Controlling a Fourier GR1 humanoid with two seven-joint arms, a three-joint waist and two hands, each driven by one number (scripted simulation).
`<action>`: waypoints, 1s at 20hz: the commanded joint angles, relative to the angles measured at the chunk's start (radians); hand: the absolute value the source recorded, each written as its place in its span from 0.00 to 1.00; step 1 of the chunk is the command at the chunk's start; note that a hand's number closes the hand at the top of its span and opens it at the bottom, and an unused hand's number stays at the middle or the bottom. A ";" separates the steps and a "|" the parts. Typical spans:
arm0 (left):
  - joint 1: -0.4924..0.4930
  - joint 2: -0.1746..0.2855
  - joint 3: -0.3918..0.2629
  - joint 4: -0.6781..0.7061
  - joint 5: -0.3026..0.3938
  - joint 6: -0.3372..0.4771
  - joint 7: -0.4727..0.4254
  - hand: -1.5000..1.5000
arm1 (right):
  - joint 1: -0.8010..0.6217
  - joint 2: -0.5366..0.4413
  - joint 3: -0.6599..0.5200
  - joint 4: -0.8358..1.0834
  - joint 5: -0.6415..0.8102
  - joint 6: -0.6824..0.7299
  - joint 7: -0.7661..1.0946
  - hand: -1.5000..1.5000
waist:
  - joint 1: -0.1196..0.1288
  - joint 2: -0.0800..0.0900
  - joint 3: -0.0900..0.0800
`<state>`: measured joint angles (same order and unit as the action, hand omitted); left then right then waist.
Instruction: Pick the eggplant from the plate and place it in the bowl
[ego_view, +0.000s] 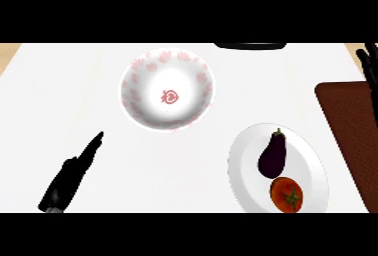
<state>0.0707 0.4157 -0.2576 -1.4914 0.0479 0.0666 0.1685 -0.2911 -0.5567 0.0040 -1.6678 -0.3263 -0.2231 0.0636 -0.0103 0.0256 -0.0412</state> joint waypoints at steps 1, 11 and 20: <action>-0.061 -0.025 0.037 0.026 -0.003 0.030 -0.028 0.50 | 0.082 0.066 -0.015 0.037 -0.072 0.092 -0.141 1.00 | -0.004 -0.021 0.043; -0.180 -0.031 0.185 -0.126 -0.015 0.191 -0.082 0.50 | 0.277 0.302 -0.235 0.323 -0.426 0.407 -0.523 0.00 | -0.011 -0.011 0.058; -0.259 -0.040 0.168 -0.115 -0.045 0.192 -0.024 0.50 | 0.285 0.042 -0.242 0.641 -0.112 0.822 -0.918 0.00 | 0.023 -0.019 0.045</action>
<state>-0.1638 0.3776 -0.0962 -1.6099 0.0070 0.2575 0.1267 0.0172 -0.4139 -0.2309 -1.1452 -0.5378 0.4527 -0.7159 -0.0001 0.0108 0.0086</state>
